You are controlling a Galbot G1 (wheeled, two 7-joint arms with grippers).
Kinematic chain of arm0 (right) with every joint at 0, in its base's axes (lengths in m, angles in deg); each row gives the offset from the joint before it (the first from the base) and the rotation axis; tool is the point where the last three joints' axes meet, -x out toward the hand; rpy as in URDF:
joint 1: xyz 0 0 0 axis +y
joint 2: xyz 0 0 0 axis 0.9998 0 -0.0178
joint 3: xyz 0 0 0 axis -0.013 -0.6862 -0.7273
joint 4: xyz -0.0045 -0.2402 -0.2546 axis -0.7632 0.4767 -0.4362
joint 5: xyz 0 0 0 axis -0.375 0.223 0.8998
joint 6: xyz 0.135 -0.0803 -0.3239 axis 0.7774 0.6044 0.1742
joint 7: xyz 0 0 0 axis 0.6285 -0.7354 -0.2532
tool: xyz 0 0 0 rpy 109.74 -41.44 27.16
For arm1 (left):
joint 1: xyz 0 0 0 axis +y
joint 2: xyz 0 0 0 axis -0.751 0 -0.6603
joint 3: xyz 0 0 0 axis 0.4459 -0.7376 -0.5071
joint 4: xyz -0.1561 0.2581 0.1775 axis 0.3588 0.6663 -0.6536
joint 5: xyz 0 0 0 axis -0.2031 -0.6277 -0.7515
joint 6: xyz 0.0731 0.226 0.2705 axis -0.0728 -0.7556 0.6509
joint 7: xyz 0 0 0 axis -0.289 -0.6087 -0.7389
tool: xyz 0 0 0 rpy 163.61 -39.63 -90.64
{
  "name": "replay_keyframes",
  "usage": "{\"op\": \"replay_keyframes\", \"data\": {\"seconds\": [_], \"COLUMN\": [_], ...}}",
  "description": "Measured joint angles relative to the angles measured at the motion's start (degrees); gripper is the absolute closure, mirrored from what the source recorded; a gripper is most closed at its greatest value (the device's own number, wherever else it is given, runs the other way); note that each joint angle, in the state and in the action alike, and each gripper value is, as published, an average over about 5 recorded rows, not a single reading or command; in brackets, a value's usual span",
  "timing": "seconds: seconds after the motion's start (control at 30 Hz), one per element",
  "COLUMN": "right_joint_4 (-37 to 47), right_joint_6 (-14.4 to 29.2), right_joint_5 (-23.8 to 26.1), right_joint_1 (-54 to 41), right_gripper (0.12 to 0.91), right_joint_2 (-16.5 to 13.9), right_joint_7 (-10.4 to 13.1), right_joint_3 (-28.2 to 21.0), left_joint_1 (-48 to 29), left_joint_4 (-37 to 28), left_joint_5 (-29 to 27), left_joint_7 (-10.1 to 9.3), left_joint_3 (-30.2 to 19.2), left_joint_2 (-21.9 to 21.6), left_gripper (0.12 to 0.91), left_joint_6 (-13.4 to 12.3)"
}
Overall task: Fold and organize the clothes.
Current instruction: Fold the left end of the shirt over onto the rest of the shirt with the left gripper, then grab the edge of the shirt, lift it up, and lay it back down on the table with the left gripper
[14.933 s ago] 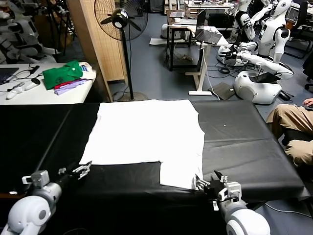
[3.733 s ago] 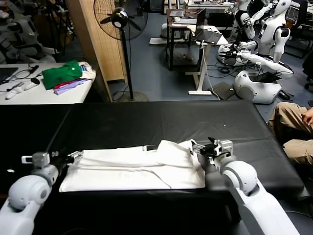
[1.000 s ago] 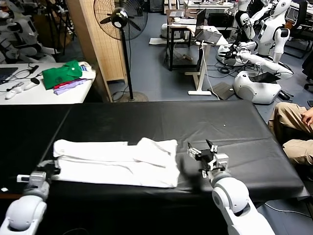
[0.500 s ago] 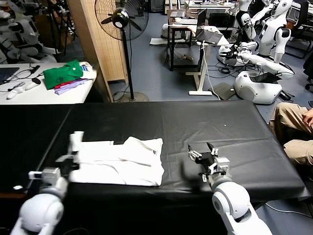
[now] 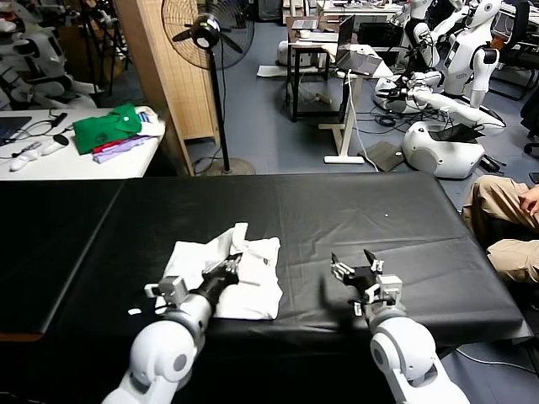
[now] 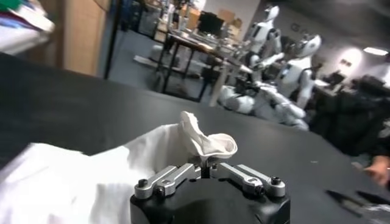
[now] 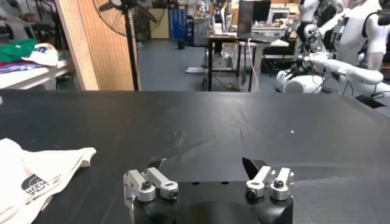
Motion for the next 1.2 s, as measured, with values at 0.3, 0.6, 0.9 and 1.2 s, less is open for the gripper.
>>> {"op": "replay_keyframes", "data": {"seconds": [0.3, 0.6, 0.9, 1.2], "right_joint_4": [0.27, 2.07, 8.71, 10.52], "right_joint_6": [1.1, 3.18, 0.6, 4.22], "right_joint_5": [0.07, -1.17, 7.33, 15.65], "right_joint_1": [-0.76, -3.96, -11.71, -11.94], "right_gripper": [0.227, 0.227, 0.227, 0.227], "right_joint_2": [-0.72, -1.32, 0.34, 1.37], "right_joint_7": [-1.99, -6.63, -7.88, -3.1], "right_joint_3": [-1.36, -6.05, -17.21, -19.51], "left_joint_1": [1.35, 2.85, 5.65, 8.42], "left_joint_4": [-0.44, 3.59, 2.56, -2.46], "left_joint_5": [-4.71, -4.55, -11.45, -5.76], "left_joint_7": [2.29, 5.15, 7.9, 9.05], "left_joint_3": [-2.3, -1.29, 8.94, 18.01], "left_joint_2": [3.58, 3.23, -3.91, -6.28], "left_gripper": [0.709, 0.268, 0.232, 0.232], "left_joint_6": [-0.46, -3.57, -8.73, -9.03]}}
